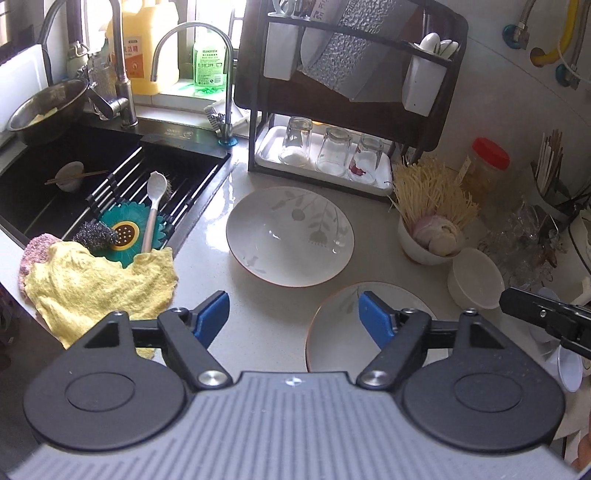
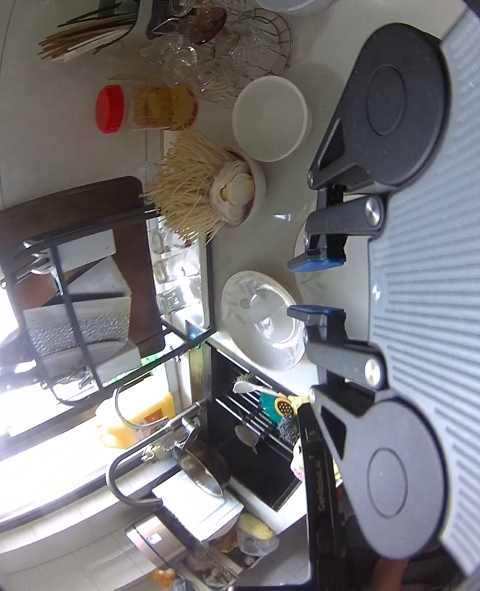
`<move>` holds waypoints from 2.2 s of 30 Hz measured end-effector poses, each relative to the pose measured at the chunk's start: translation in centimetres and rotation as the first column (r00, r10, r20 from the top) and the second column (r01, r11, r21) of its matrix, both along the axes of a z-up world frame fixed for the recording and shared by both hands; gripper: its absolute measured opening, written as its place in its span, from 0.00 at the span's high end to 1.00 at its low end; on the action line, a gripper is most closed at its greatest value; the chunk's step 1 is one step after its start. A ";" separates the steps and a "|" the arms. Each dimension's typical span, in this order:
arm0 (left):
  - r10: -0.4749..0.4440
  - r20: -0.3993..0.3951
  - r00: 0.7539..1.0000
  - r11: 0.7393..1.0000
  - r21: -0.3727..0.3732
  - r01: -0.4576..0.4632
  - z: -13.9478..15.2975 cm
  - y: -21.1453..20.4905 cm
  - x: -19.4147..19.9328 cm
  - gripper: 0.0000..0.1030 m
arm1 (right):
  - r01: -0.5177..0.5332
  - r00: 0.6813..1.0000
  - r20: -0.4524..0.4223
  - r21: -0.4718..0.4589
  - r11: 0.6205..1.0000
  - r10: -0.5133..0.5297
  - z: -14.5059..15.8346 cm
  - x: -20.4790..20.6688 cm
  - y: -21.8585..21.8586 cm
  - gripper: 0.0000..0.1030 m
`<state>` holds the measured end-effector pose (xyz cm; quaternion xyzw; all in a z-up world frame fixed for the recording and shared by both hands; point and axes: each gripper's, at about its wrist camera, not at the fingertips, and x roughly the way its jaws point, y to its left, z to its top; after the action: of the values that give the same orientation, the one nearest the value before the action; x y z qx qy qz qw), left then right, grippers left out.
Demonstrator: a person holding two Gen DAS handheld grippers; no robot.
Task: Organize plates and bowls
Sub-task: 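Lower the plate onto the counter and open both grippers, then move both grippers toward the second white leaf plate by the glass rack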
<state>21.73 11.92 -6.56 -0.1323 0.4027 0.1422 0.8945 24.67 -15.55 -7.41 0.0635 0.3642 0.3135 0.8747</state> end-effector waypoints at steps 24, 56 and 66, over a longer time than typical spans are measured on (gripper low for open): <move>-0.006 0.057 0.998 0.997 0.073 0.002 4.8 0.1 -6.4 0.04 | 0.033 0.996 0.079 -0.035 0.999 -0.030 3.2 -7.2 1.2 0.77; -0.217 0.018 0.976 0.976 0.033 0.216 17.4 -1.3 -7.6 0.01 | 0.126 0.992 0.020 -0.047 0.991 -0.125 3.4 -8.0 2.0 0.34; -0.236 -0.015 0.972 0.971 -0.046 0.235 21.3 -3.0 -5.8 0.01 | 0.103 0.994 -0.015 -0.053 0.993 -0.104 2.6 -4.8 1.7 0.35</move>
<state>15.92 8.89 14.77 -0.1017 0.4276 0.0274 0.8978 19.90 -13.80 -4.85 0.0623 0.3762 0.2574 0.8879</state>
